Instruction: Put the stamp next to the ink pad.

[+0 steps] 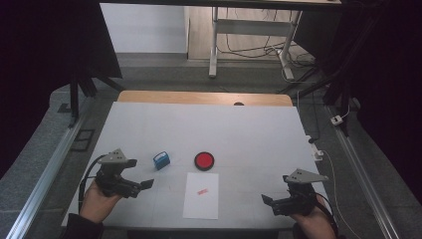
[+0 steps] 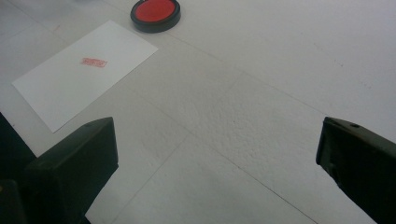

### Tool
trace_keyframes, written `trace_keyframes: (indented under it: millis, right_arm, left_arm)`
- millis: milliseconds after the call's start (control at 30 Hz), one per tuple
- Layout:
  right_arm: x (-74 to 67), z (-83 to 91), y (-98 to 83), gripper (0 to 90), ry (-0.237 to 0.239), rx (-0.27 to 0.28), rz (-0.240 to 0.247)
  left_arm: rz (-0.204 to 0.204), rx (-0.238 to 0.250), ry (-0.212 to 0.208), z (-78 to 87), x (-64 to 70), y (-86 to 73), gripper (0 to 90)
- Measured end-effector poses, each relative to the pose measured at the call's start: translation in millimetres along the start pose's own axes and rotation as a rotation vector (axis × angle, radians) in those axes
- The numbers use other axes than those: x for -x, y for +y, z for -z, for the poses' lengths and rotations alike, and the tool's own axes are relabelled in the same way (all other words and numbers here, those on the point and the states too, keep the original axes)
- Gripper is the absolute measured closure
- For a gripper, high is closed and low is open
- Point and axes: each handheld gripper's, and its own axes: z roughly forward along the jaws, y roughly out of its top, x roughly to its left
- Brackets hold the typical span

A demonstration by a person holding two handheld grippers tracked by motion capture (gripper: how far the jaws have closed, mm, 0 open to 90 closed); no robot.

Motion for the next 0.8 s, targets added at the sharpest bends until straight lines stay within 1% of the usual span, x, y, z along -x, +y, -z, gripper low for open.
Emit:
trace_keyframes:
  millis: [100, 467, 633, 700, 800]
  right_arm:
    - [0.2, -0.2, 0.1, 0.0, 0.002, 0.001, -0.006]
    - [1.0, 0.1, -0.3, 0.0, -0.004, 0.004, -0.016]
    - [0.7, 0.4, -0.4, 0.0, -0.009, 0.001, -0.017]
    - [0.7, 0.6, -0.5, 0.0, -0.011, 0.000, -0.018]
    - [1.0, 0.5, -0.7, 0.0, -0.011, 0.002, -0.023]
  left_arm:
    - [0.012, 0.009, -0.001, 5.2, 0.4, -6.5, 0.0]
    - [0.035, 0.020, 0.034, 26.1, 2.5, -33.5, 0.0]
    - [0.040, 0.006, 0.061, 32.2, 3.9, -43.6, 0.0]
    - [0.041, 0.001, 0.066, 33.6, 4.5, -46.5, 0.0]
    - [0.039, -0.016, 0.086, 34.8, 5.7, -49.8, 0.0]
